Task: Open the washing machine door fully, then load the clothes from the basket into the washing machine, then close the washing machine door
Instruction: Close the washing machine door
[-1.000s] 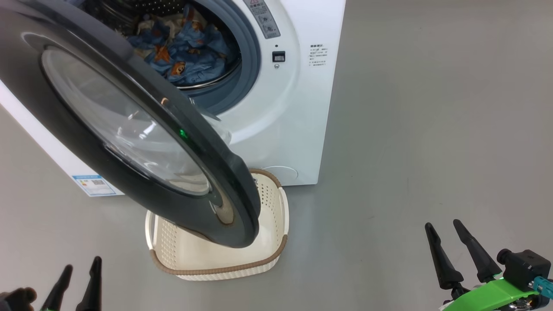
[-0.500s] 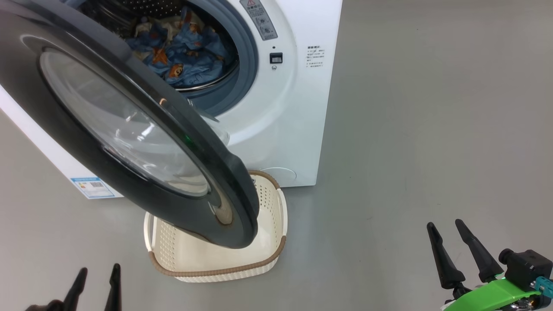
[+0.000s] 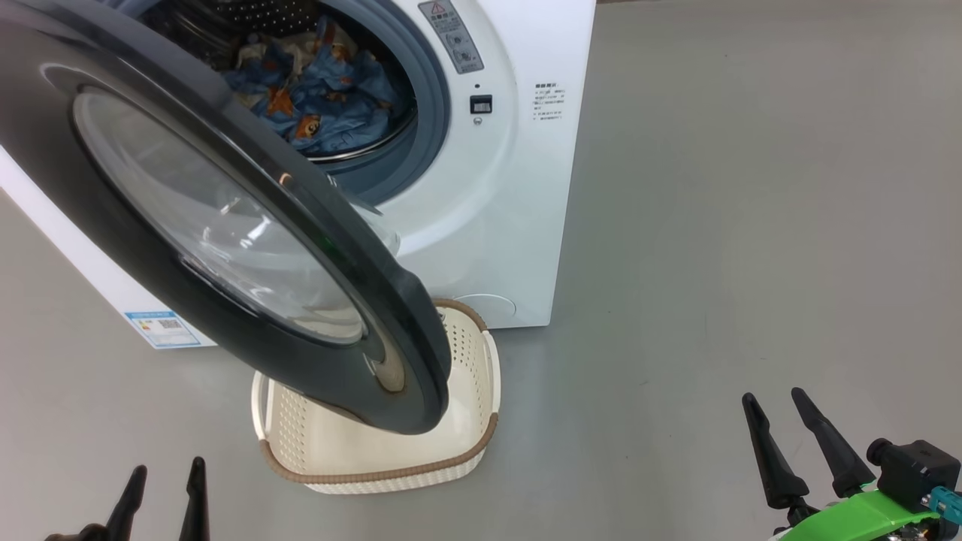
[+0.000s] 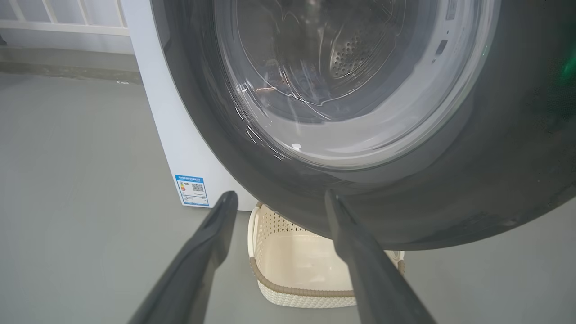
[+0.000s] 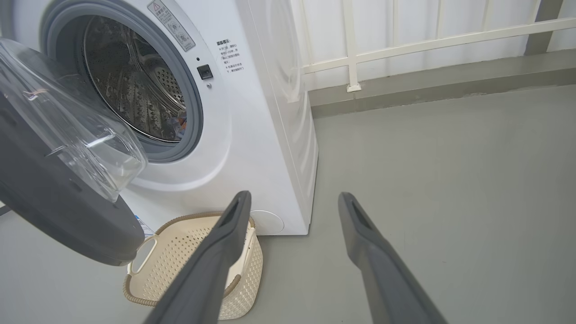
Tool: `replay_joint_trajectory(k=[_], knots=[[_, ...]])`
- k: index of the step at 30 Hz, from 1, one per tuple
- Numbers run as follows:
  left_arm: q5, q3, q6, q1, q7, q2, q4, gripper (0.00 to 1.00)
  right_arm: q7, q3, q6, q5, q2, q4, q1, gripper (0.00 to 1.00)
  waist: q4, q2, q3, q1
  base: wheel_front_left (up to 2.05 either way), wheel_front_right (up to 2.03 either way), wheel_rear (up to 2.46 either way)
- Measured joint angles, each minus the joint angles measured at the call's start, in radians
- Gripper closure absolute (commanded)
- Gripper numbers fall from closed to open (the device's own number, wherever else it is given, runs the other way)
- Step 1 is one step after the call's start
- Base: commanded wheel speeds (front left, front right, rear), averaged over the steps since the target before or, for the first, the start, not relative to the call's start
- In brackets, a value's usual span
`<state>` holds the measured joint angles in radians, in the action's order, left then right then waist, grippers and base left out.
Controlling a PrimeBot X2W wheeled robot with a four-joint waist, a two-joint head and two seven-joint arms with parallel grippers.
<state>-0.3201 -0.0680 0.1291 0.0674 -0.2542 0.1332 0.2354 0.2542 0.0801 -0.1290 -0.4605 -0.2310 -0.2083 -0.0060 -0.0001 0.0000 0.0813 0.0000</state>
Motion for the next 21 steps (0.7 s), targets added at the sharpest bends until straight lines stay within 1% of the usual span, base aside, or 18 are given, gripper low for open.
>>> replay_joint_trajectory(k=[6,7,8,9,10,15,21], knots=[[0.0,0.0,0.0,0.0,0.0,-0.001,-0.008,0.0,0.0,0.004,0.0,0.0,0.0,0.0,0.0,0.0,0.004,0.0,-0.005,0.0,0.0,0.0,0.0],[0.0,0.0,0.0,0.0,0.0,-0.001,-0.009,0.0,0.0,0.006,0.0,-0.002,0.002,0.001,0.0,0.18,0.005,0.0,-0.005,0.0,0.0,0.0,0.0],[0.0,0.0,0.0,0.0,0.0,-0.001,-0.012,0.0,0.0,0.009,0.0,-0.003,0.003,0.002,0.0,0.52,0.005,0.0,-0.006,0.0,0.0,0.0,0.0],[0.0,0.0,0.0,0.0,0.0,-0.003,-0.016,0.0,0.0,0.013,0.0,-0.008,0.005,0.003,-0.001,0.82,0.006,0.0,-0.006,0.0,0.0,0.0,0.0],[-0.001,-0.003,0.0,0.0,0.0,-0.007,-0.022,0.0,0.0,0.018,0.0,-0.013,0.008,0.004,-0.002,1.0,0.006,0.0001,-0.006,0.0,0.0,0.0,0.0],[-0.001,-0.004,0.0,0.0,0.0,-0.023,-0.028,0.0,0.0,0.055,0.0,-0.029,0.016,0.026,-0.054,1.0,0.011,0.0,-0.01,0.0,0.0,0.0,0.0],[-0.001,-0.003,0.0,0.001,0.0,-0.031,-0.044,0.0,0.0,0.126,0.0,-0.034,0.035,0.093,-0.147,1.0,0.031,0.0,-0.023,0.0,0.0,0.0,0.0]])
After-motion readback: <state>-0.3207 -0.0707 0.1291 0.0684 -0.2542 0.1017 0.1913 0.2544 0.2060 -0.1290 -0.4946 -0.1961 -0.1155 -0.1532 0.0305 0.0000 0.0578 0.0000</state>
